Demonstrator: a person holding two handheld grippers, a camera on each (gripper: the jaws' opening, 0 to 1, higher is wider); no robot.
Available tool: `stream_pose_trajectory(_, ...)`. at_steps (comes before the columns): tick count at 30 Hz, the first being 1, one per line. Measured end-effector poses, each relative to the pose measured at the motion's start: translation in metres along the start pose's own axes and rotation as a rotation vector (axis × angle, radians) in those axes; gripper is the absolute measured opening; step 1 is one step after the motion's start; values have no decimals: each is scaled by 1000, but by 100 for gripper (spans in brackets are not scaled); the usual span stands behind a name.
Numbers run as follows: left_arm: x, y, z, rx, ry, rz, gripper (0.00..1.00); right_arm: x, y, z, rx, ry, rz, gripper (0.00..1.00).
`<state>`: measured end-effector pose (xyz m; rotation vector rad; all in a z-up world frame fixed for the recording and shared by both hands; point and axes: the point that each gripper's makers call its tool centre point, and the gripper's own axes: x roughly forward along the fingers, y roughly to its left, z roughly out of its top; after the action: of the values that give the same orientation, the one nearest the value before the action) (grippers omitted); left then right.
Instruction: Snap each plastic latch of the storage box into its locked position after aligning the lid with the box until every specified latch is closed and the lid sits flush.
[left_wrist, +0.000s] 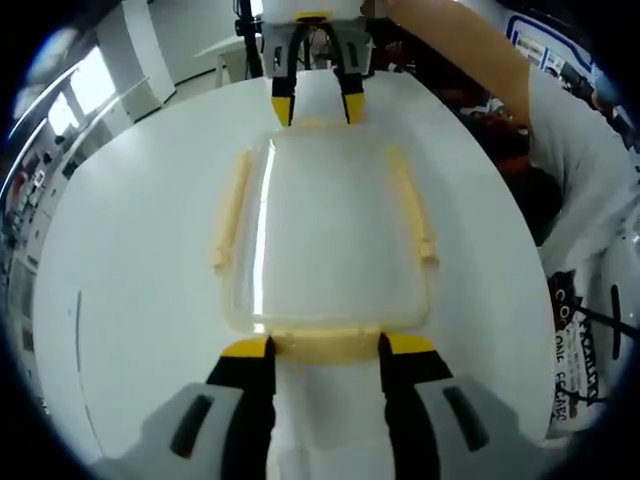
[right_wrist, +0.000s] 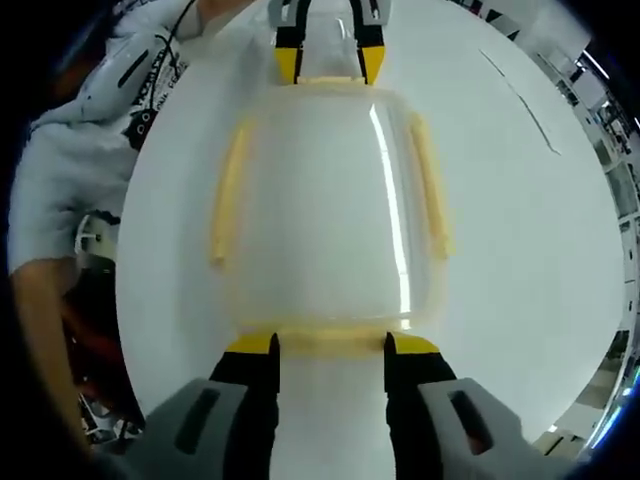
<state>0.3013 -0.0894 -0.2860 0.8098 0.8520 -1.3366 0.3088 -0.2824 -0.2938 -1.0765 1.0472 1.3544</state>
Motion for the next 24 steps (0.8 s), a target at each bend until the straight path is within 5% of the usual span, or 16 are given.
stream_pose_trajectory(24,0,3,1,-23,25,2,39,-2,-7,-1,-8,22,5,38)
